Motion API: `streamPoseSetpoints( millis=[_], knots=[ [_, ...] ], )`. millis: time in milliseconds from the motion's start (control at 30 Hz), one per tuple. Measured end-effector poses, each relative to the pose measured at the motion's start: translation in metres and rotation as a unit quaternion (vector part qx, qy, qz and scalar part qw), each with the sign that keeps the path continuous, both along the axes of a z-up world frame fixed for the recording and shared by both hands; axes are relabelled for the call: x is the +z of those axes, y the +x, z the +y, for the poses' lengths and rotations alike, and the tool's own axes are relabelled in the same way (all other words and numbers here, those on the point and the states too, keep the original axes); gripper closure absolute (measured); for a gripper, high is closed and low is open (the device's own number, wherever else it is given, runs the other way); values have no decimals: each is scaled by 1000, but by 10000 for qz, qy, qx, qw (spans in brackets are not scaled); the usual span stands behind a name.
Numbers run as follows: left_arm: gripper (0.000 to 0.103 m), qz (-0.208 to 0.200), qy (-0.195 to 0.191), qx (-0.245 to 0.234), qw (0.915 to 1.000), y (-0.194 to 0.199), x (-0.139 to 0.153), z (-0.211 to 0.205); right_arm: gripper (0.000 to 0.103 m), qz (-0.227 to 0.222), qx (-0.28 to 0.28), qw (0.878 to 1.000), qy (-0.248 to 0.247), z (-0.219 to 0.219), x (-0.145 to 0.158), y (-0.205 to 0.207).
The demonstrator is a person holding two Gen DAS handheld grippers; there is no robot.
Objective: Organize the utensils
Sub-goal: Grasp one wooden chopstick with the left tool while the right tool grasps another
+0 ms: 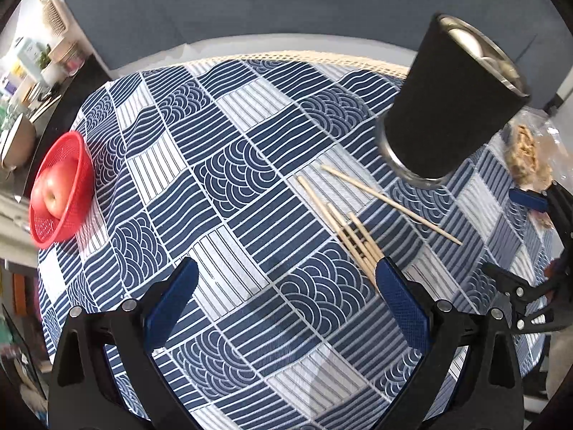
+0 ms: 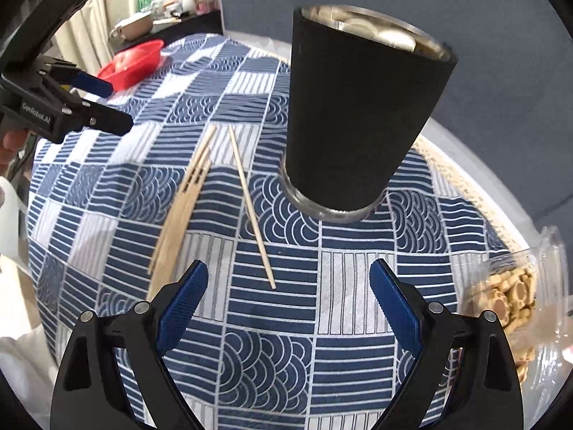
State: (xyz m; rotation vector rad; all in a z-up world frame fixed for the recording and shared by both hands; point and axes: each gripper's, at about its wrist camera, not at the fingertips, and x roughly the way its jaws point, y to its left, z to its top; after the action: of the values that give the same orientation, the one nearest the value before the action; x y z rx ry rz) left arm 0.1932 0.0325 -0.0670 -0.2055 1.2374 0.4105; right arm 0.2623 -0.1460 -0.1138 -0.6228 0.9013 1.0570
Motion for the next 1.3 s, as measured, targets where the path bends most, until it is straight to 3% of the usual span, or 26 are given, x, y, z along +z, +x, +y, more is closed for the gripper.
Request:
streamPoseSetpoints(
  millis=[200, 400, 500, 633, 733, 800, 867, 967, 1300],
  knots=[
    [6, -30, -160, 216, 9996, 8, -26, 4, 16, 58, 81, 9999, -107, 8, -19, 9],
    [6, 289, -126, 365, 9988, 21, -59, 8, 16, 139, -97, 9998, 39, 15, -29, 21],
    [6, 417, -337, 374, 9979, 26, -73, 8, 16, 138, -169, 9997, -64, 19, -39, 25],
    [5, 464, -90, 725, 9963, 27, -83, 10, 16, 158, -148, 9997, -121, 21, -46, 26],
    [5, 214, -340, 1115, 9930, 22, -86, 19, 14, 247, -237, 9994, -110, 22, -53, 29],
    [4, 171, -294, 1397, 9896, 18, -86, 23, 12, 205, -301, 9993, -54, 21, -55, 30],
    [4, 183, -289, 1439, 9890, 17, -87, 23, 7, 234, -389, 9990, -3, 22, -57, 31],
    [4, 216, -338, 1625, 9859, 12, -87, 24, 6, 224, -439, 9988, 20, 22, -58, 30],
    [4, 321, -397, 1438, 9883, -28, -85, -8, 6, 250, -825, 9963, -65, 33, -60, 26]
  ],
)
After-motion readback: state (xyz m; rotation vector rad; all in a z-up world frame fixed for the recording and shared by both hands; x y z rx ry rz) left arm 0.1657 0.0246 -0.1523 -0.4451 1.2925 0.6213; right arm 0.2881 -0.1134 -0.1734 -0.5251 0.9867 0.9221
